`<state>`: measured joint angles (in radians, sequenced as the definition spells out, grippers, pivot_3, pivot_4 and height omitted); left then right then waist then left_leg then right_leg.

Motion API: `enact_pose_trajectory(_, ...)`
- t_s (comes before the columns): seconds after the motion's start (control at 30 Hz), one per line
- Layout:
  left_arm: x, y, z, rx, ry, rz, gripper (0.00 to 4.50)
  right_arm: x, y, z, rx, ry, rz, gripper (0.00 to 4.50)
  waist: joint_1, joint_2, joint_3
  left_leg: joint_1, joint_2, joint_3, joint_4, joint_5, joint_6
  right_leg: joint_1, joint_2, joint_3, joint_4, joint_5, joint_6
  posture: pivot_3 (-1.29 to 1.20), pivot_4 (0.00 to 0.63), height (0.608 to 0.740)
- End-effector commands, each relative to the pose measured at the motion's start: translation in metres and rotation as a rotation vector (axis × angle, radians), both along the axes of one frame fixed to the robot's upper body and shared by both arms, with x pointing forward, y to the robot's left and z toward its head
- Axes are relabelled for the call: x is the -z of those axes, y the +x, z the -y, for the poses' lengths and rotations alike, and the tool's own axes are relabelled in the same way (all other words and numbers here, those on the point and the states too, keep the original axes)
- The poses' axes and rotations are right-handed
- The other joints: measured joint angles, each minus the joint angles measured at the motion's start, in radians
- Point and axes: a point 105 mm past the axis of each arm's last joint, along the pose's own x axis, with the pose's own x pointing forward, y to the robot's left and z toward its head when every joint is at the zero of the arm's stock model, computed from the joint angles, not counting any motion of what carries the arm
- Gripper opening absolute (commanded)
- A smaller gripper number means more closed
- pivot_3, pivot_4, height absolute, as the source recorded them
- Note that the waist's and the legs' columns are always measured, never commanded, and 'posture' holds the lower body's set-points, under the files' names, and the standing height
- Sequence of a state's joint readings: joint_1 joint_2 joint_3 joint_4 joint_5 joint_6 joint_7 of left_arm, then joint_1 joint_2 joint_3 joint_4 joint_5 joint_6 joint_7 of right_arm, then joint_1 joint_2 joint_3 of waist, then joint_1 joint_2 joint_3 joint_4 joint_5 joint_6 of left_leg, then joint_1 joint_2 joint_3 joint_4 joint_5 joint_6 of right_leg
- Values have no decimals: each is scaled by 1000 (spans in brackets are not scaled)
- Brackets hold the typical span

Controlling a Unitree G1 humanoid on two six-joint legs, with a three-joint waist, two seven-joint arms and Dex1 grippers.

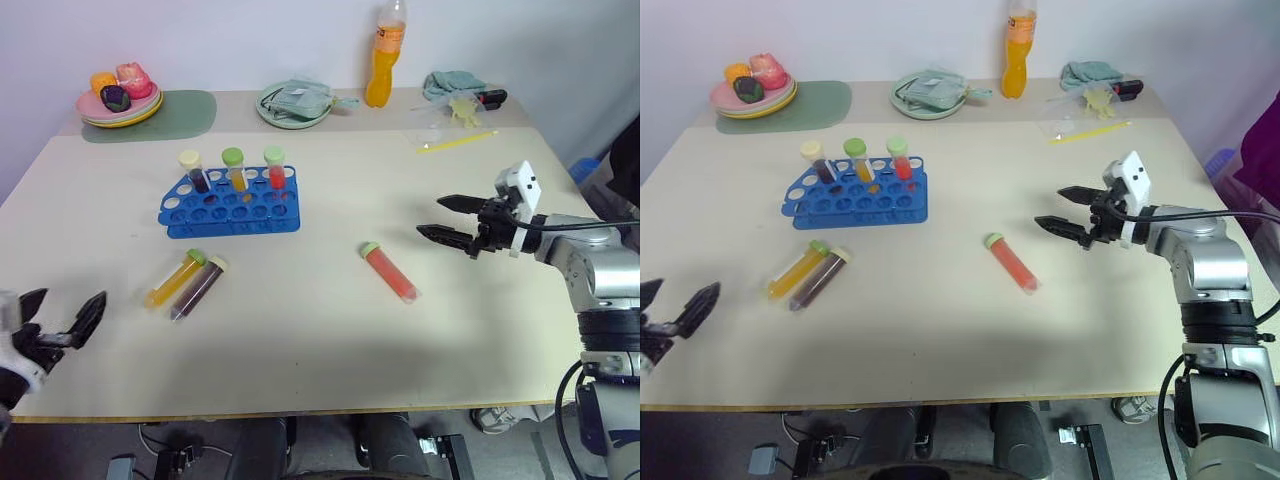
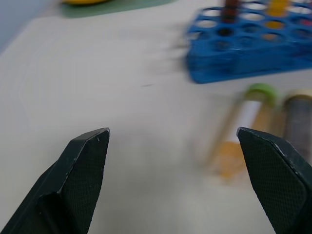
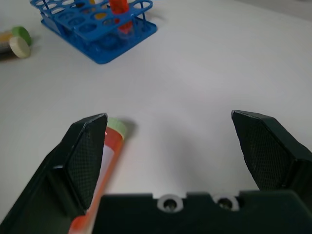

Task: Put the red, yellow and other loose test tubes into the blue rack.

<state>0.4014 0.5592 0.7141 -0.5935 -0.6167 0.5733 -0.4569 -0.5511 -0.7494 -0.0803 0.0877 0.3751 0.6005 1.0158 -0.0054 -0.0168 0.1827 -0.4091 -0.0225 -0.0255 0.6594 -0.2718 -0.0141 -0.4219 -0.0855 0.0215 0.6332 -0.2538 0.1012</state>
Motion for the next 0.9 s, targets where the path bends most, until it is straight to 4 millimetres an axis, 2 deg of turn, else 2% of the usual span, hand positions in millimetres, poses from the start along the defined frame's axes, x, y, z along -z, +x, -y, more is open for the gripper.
enact_pose_trajectory(0.03,-8,19,50,201,-8,55,4315,-18,-20,-20,-6,-104,-25,4500,5,0,0,0,0,0,0,0,0,0,0,0,0,0,0,0,150,729)
enact_pose_trajectory(0.07,-8,21,57,240,-4,54,4315,-19,-25,-25,-8,-125,-58,4500,5,0,0,-1,0,0,1,0,0,0,0,0,0,0,0,0,150,729)
enact_pose_trajectory(0.13,-1,24,88,419,35,15,4315,-18,-41,-38,-26,-196,-141,4500,3,0,0,-1,0,0,1,-1,1,-1,0,0,0,0,0,0,150,729)
enact_pose_trajectory(0.2,4,20,117,588,65,-12,4315,-14,-47,-48,28,-247,-260,4500,-7,1,0,-1,0,0,1,-1,1,-1,0,0,0,0,0,0,150,729)
enact_pose_trajectory(0.3,4,14,151,793,58,-18,4315,-10,-40,-61,110,-296,-346,4500,-11,1,0,-1,1,0,0,-1,1,-2,0,0,0,0,-1,0,150,729)
enact_pose_trajectory(0.4,6,10,172,912,45,-16,4315,0,-29,-65,165,-334,-393,4500,-5,1,0,-1,1,0,0,-1,1,-2,0,0,0,0,-1,0,150,729)
enact_pose_trajectory(0.6,20,1,193,1034,77,-48,4315,13,-14,-82,200,-361,-490,4500,-13,1,0,-4,-2,2,1,-2,3,-4,-2,0,-2,1,0,0,150,729)
enact_pose_trajectory(0.7,27,-2,196,1028,85,-53,4315,24,-7,-82,266,-394,-530,4500,-13,1,0,-4,-1,1,1,-2,3,-4,0,0,-1,1,0,0,150,729)
enact_pose_trajectory(0.9,32,-6,197,996,71,-48,4315,35,-9,-84,290,-436,-604,4500,-8,2,0,-5,-1,1,2,-2,4,-4,0,-1,-1,2,2,0,150,729)
